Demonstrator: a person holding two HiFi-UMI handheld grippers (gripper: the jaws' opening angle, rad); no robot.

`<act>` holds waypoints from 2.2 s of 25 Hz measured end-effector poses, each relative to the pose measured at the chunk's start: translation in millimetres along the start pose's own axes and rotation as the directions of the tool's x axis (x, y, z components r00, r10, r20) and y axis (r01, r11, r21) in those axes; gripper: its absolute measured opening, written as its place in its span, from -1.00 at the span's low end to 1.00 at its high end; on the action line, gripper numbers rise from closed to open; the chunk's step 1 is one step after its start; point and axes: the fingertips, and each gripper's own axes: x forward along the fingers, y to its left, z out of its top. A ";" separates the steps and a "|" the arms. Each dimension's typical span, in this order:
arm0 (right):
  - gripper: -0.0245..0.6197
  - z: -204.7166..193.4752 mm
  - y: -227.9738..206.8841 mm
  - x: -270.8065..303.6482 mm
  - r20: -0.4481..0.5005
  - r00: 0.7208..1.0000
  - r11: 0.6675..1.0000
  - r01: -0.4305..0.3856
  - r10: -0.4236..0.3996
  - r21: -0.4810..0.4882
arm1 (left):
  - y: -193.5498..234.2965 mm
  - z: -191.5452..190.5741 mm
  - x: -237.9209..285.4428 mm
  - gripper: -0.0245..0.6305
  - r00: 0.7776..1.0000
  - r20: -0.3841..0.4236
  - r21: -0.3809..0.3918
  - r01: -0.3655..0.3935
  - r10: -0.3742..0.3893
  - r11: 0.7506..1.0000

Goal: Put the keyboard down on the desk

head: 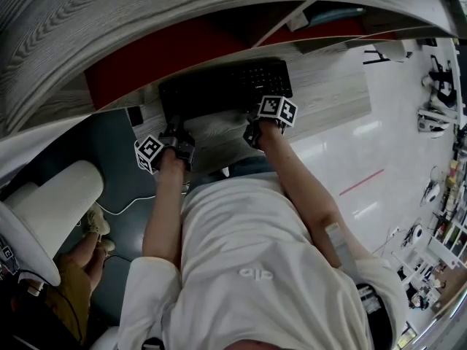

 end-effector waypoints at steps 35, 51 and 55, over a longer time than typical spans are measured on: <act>-0.82 -5.5 145.2 -115.4 0.174 0.909 0.869 -0.286 0.380 -0.403 | -143.8 -27.5 -91.3 -0.84 0.950 -0.206 0.511 0.309 -0.234 0.802; -0.83 -26.8 252.5 -243.5 0.244 0.813 0.507 -0.072 0.529 -0.859 | -289.0 -79.6 -172.3 -0.83 0.910 -0.293 0.946 0.320 -0.293 0.048; -0.83 -30.5 263.3 -266.5 0.271 0.800 0.435 0.014 0.535 -0.900 | -307.8 -96.0 -181.7 -0.83 0.903 -0.315 0.949 0.309 -0.294 -0.066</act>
